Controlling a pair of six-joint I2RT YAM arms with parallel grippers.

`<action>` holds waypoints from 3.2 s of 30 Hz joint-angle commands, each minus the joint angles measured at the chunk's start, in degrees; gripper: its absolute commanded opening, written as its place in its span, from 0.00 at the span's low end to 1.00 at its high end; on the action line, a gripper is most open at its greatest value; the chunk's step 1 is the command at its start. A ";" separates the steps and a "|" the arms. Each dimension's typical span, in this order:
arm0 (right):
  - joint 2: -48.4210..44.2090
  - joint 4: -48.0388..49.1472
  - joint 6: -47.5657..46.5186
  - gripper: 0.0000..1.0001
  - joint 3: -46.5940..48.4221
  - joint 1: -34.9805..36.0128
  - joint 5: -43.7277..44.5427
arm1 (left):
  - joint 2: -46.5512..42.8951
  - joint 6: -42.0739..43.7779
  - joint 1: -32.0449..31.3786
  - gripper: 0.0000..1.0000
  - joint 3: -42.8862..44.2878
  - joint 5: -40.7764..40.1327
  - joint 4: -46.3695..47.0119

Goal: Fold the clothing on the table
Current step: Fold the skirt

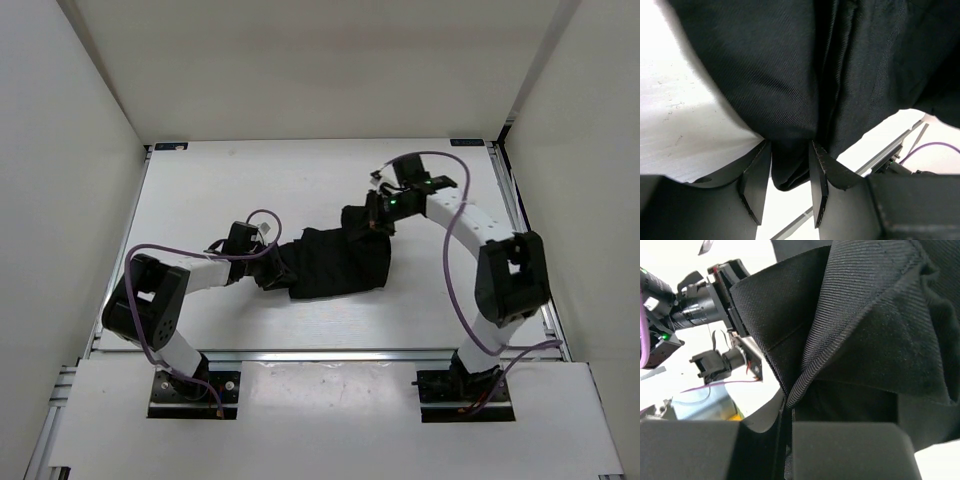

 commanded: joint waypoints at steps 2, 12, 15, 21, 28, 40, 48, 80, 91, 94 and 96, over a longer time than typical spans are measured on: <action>6.51 0.81 2.92 0.00 8.83 5.64 -4.28 | -0.18 0.78 1.32 0.46 0.32 0.39 0.15; 23.83 -3.49 3.88 0.00 26.59 12.77 -7.36 | -1.68 0.43 3.87 0.48 -1.61 0.30 1.21; 27.61 -3.14 5.20 0.00 30.19 13.82 -9.11 | -2.03 0.70 4.84 0.48 -2.40 0.57 0.69; 33.16 0.45 9.75 0.31 33.47 14.80 -18.42 | -3.08 1.75 7.38 0.48 -4.25 1.18 1.03; 18.07 35.16 28.20 0.61 14.86 11.81 -27.40 | -8.53 3.50 16.77 0.48 -3.99 1.18 -0.98; 1.61 28.87 18.93 0.13 -8.89 0.47 -19.41 | -13.20 -11.75 18.85 0.26 -1.27 19.80 15.41; 15.75 17.00 10.92 0.00 1.64 3.63 -16.24 | -5.65 -21.54 5.21 0.04 3.21 17.11 27.67; 25.85 5.75 3.99 0.00 2.17 5.74 -20.73 | 0.43 -0.89 5.63 0.00 -5.04 -3.21 -0.09; 18.85 0.46 0.46 0.00 6.64 4.07 -10.89 | -7.30 -4.65 11.78 0.04 -4.70 3.64 3.13; 12.25 0.99 0.63 0.00 8.84 2.84 -10.96 | -9.85 -7.82 14.41 0.10 -1.98 9.60 5.51; 7.34 2.39 1.34 0.00 7.98 1.88 -10.53 | -11.51 -10.37 15.47 0.15 -0.74 12.42 8.32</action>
